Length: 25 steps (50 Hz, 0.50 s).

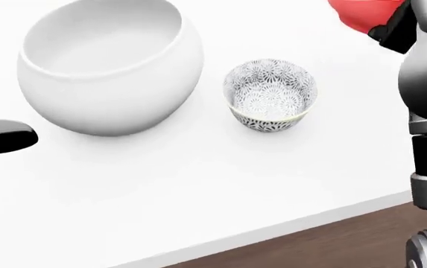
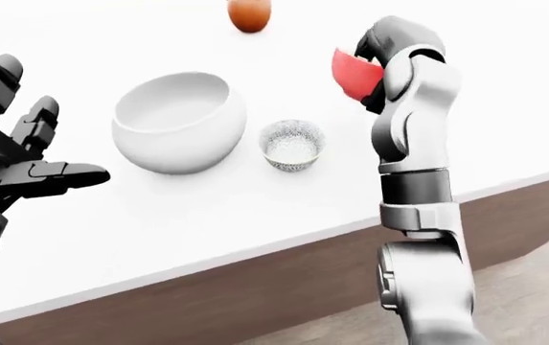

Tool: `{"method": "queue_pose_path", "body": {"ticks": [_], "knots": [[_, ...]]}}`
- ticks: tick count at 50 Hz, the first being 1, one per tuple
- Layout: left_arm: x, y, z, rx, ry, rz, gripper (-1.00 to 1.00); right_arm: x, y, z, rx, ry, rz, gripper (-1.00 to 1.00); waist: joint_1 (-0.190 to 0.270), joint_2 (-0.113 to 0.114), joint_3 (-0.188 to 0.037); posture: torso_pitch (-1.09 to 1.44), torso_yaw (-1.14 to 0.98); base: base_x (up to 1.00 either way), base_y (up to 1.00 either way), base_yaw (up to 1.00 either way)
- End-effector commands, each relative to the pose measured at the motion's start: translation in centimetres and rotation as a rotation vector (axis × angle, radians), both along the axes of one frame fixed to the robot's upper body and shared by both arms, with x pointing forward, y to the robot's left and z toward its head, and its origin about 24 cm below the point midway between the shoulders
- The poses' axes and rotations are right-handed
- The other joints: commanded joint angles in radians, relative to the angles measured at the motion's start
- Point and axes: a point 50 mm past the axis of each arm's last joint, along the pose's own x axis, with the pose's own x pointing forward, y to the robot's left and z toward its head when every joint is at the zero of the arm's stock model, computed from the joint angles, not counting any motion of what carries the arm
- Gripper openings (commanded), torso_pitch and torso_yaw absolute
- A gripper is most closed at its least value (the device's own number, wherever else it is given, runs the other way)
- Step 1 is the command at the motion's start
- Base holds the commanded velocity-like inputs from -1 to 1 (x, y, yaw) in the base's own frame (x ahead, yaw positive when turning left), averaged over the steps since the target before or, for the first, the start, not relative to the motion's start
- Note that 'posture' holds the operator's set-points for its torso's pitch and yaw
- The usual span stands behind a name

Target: Stack the bowls from largest to smallest.

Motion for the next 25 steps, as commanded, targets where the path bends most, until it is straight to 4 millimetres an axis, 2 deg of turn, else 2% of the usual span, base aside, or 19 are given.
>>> {"method": "queue_pose_path", "body": {"ticks": [1,6,11,13,15,19,25], "knots": [[-0.5,0.1,1.3,0.011,-0.076,0.009,1.00,-1.3,1.9,4.6,-0.051,-0.168,0.047,-1.00,0.003,-0.006,-0.033,0.00,0.00,0.00,0.00,0.00],[-0.8,0.4,1.4,0.007,-0.080,0.013,1.00,-1.9,5.1,7.6,-0.071,-0.240,0.134,-1.00,-0.005,0.002,-0.029,0.00,0.00,0.00,0.00,0.00],[-1.0,0.7,1.7,0.006,-0.084,0.018,1.00,-2.2,8.6,9.4,-0.076,-0.291,0.218,-1.00,-0.011,0.008,-0.025,0.00,0.00,0.00,0.00,0.00],[-1.2,0.9,1.8,0.004,-0.087,0.021,1.00,-2.3,10.6,10.3,-0.061,-0.322,0.275,-1.00,-0.013,0.011,-0.024,0.00,0.00,0.00,0.00,0.00],[-1.4,1.1,1.9,0.003,-0.087,0.023,1.00,-2.0,12.1,10.7,-0.058,-0.329,0.310,-1.00,-0.015,0.015,-0.024,0.00,0.00,0.00,0.00,0.00],[-1.5,1.5,2.2,0.001,-0.095,0.030,1.00,-1.6,14.1,10.8,-0.034,-0.329,0.352,-1.00,-0.017,0.022,-0.021,0.00,0.00,0.00,0.00,0.00],[-1.6,1.9,1.8,-0.005,-0.092,0.033,1.00,-1.7,17.3,10.8,-0.030,-0.337,0.430,-1.00,-0.018,0.029,-0.018,0.00,0.00,0.00,0.00,0.00]]}}
